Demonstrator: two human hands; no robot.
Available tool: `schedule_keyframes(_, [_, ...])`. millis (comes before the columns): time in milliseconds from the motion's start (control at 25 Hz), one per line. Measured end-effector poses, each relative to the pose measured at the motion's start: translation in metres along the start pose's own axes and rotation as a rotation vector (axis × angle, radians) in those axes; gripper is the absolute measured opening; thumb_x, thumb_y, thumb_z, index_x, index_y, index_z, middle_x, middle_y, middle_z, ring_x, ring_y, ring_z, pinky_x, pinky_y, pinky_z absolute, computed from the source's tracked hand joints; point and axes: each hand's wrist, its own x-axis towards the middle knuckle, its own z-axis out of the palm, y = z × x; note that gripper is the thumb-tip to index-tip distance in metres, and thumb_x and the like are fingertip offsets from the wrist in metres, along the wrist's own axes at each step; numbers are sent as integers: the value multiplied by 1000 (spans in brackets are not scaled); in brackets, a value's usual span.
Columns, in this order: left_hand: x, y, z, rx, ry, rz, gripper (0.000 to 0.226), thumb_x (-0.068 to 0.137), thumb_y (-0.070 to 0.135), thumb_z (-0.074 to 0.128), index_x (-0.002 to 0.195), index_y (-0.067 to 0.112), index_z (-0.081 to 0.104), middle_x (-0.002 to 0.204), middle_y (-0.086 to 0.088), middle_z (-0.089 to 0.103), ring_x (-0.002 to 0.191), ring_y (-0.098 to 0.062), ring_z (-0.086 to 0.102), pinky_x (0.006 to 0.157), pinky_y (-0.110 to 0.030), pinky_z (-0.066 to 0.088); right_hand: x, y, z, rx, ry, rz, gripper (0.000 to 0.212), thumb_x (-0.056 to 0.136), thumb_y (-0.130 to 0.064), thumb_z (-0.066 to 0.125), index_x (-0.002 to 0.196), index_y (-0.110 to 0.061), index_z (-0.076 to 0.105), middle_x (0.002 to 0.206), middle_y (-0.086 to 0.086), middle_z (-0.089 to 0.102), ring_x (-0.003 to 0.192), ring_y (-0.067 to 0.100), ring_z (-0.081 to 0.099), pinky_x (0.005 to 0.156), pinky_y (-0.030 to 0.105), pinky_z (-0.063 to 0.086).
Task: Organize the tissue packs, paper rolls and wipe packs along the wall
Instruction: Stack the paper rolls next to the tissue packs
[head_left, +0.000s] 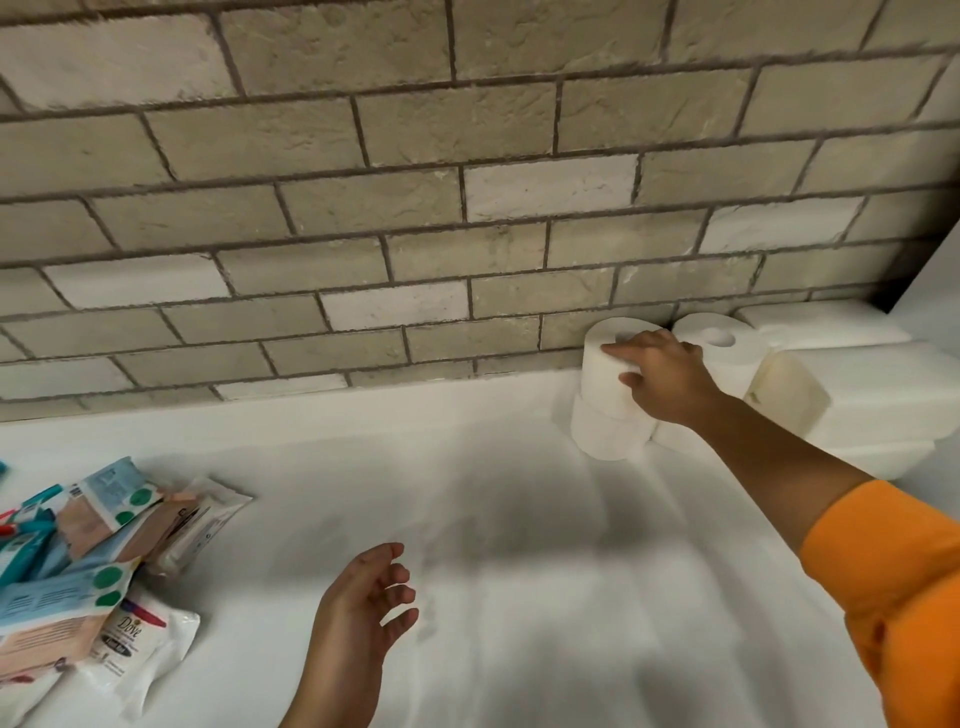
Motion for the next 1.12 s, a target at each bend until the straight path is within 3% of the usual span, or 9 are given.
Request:
schedule_keyframes(200, [-3, 1, -9, 29, 44, 31, 17, 98, 18, 54, 98, 12, 70, 69, -1, 61, 67, -23, 55, 68, -37, 45, 0, 2, 6, -32, 65, -3, 52, 97, -21, 63, 146, -36, 52, 153, -3, 50, 139, 26, 41, 114, 56, 32])
schedule_keyframes(440, [-10, 0, -28, 34, 100, 13, 17, 98, 17, 54, 96, 11, 69, 72, -4, 59, 68, -24, 55, 66, -36, 44, -8, -3, 13, 41, 128, 0, 51, 93, -12, 67, 142, -28, 59, 150, 4, 55, 135, 30, 46, 110, 51, 37])
schedule_keyframes(720, [-18, -3, -37, 41, 107, 5, 18, 99, 17, 53, 96, 10, 69, 75, -5, 59, 69, -24, 54, 68, -37, 44, -4, -20, 13, 18, 84, 29, 52, 95, -11, 61, 144, -30, 56, 152, 3, 52, 138, 29, 42, 114, 52, 32])
schedule_keyframes(880, [-22, -5, -50, 34, 135, -3, 18, 99, 16, 53, 95, 10, 69, 75, -7, 59, 68, -25, 54, 68, -36, 44, -12, -19, 21, 28, 115, 71, 54, 94, -5, 59, 144, -28, 55, 148, 8, 52, 138, 32, 39, 114, 61, 30])
schedule_keyframes(1000, [-22, -8, -61, 34, 164, -15, 17, 98, 17, 53, 96, 11, 69, 76, -6, 59, 68, -25, 54, 67, -36, 44, -14, -14, 25, 29, 133, 62, 55, 95, -3, 58, 144, -26, 55, 144, 11, 54, 136, 36, 40, 109, 64, 36])
schedule_keyframes(1120, [-21, -12, -64, 36, 174, -28, 17, 98, 17, 54, 94, 11, 70, 73, -5, 60, 67, -24, 55, 67, -35, 44, -14, -7, 24, 45, 153, 62, 53, 95, -4, 59, 144, -25, 56, 144, 11, 56, 134, 35, 43, 106, 59, 42])
